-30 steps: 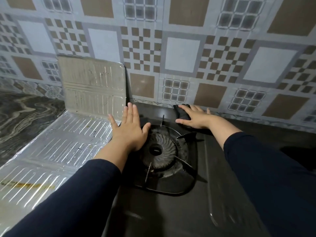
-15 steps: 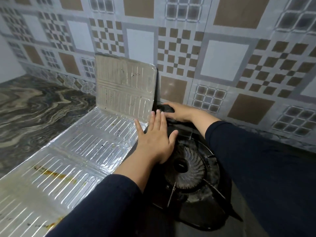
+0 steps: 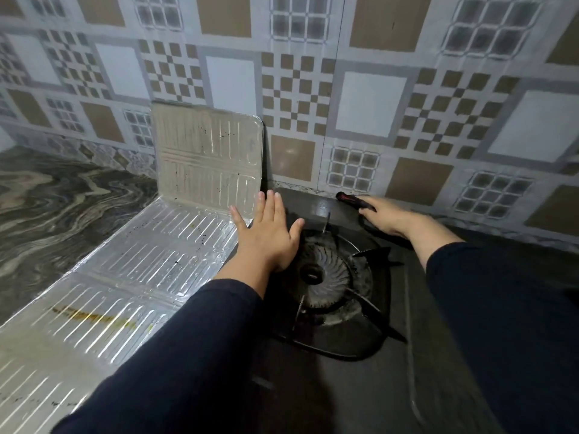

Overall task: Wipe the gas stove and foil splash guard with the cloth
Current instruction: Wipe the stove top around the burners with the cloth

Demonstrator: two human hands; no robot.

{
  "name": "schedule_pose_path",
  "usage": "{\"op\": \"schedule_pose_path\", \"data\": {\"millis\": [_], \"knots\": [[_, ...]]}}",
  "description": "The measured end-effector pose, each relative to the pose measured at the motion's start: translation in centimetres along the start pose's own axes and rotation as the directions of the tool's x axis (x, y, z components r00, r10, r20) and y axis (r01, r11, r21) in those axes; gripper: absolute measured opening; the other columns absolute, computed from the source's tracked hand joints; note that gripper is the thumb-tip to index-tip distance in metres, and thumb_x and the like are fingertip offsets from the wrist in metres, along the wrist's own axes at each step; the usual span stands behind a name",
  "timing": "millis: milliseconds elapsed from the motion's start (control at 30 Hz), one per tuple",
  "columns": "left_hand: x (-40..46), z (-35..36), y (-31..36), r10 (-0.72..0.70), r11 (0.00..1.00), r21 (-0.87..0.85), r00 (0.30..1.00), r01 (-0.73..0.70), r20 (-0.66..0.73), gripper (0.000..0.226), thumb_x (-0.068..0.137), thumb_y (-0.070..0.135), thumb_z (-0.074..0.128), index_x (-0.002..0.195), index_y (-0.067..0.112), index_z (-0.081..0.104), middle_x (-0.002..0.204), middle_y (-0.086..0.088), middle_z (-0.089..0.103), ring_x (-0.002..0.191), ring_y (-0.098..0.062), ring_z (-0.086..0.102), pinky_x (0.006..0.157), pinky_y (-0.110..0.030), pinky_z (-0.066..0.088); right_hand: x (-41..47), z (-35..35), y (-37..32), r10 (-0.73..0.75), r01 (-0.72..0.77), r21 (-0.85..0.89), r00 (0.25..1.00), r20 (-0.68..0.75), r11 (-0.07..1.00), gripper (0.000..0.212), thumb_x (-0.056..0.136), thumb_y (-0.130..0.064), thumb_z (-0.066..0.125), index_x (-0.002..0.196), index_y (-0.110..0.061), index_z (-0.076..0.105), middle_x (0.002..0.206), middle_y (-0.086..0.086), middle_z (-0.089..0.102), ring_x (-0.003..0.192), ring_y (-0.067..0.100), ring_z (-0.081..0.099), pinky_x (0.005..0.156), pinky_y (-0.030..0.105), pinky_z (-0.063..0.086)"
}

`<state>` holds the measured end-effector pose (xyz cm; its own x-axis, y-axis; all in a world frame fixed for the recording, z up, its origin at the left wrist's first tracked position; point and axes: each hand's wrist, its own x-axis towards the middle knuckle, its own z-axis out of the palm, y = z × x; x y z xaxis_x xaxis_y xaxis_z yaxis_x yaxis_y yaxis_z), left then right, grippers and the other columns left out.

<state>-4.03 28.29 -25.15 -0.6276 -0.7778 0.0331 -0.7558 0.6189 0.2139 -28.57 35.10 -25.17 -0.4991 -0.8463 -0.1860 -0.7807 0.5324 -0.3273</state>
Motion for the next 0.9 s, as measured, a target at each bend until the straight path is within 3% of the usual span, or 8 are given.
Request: {"op": "schedule_pose_path", "data": {"millis": [67,133,233,333,667,833,900], "knots": [[0.0,0.0,0.0,-0.001,1.0,-0.001,1.0,0.001,0.002,0.07,0.099,0.051,0.01,0.152,0.01,-0.008,0.162,-0.001,-0.013,0.147,-0.014,-0.019,0.107,-0.062,-0.02,-1.6,0.2,1.8,0.029,-0.033,-0.065,0.997,-0.067,0.997,0.049,0.099,-0.043,0.031,0.146,-0.031,0.027,0.156,0.002,0.029,0.14,0.026,0.031,0.114,0.046,0.025],[0.1,-0.1,0.1,-0.001,1.0,0.003,1.0,0.001,0.005,0.07,0.099,0.052,0.009,0.152,0.01,-0.008,0.162,-0.001,-0.013,0.147,-0.014,-0.018,0.108,-0.063,-0.019,-3.5,0.3,2.5,0.062,-0.074,-0.128,0.993,-0.1,0.989,0.049,0.1,-0.044,0.025,0.147,-0.033,0.022,0.159,0.0,0.019,0.146,0.021,0.018,0.118,0.046,0.014],[0.1,-0.1,-0.1,0.0,1.0,0.011,1.0,0.0,0.01,0.071,0.098,0.052,0.009,0.152,0.01,-0.009,0.162,-0.002,-0.013,0.147,-0.014,-0.018,0.11,-0.064,-0.018,-6.2,0.8,2.8,0.096,-0.113,-0.134,0.987,-0.125,0.985,0.047,0.101,-0.042,0.022,0.147,-0.037,0.019,0.161,-0.002,0.007,0.148,0.014,0.002,0.117,0.05,-0.002],[0.1,0.0,-0.3,0.007,1.0,0.014,1.0,-0.007,0.024,0.072,0.097,0.054,0.007,0.152,0.009,-0.008,0.162,-0.002,-0.012,0.147,-0.016,-0.019,0.11,-0.065,-0.016,-8.9,1.4,2.7,0.089,-0.104,-0.102,0.986,-0.142,0.989,0.045,0.101,-0.037,0.027,0.146,-0.039,0.024,0.161,-0.002,0.008,0.148,0.012,0.001,0.117,0.049,-0.005],[-0.1,-0.4,-0.4,0.072,0.995,-0.067,0.997,-0.07,0.034,0.075,0.095,0.058,0.005,0.152,0.009,-0.005,0.162,-0.005,-0.01,0.148,-0.019,-0.017,0.11,-0.065,-0.015,-19.2,5.1,-0.3,0.118,-0.123,0.011,0.922,-0.367,0.992,0.038,0.097,-0.026,0.046,0.134,-0.024,0.051,0.15,-0.003,0.041,0.14,0.017,0.032,0.116,0.037,0.018],[-1.6,-1.6,-0.7,0.243,0.962,-0.097,0.962,-0.255,-0.124,0.068,0.098,0.05,0.01,0.153,0.01,0.006,0.163,-0.004,0.002,0.149,-0.017,-0.008,0.114,-0.061,-0.012,-24.9,7.0,-3.5,0.174,-0.183,0.024,0.877,-0.448,0.983,0.034,0.094,-0.021,0.05,0.127,-0.021,0.057,0.142,-0.001,0.051,0.133,0.02,0.041,0.112,0.037,0.026],[-2.7,-2.0,-1.1,0.277,0.955,-0.079,0.954,-0.287,-0.111,0.068,0.099,0.05,0.011,0.153,0.01,0.008,0.163,-0.004,0.003,0.149,-0.018,-0.007,0.115,-0.06,-0.01,-27.1,8.2,-5.0,0.197,-0.202,0.047,0.84,-0.506,0.978,0.033,0.093,-0.021,0.053,0.126,-0.018,0.059,0.138,0.001,0.055,0.13,0.022,0.045,0.108,0.035,0.031]]}}
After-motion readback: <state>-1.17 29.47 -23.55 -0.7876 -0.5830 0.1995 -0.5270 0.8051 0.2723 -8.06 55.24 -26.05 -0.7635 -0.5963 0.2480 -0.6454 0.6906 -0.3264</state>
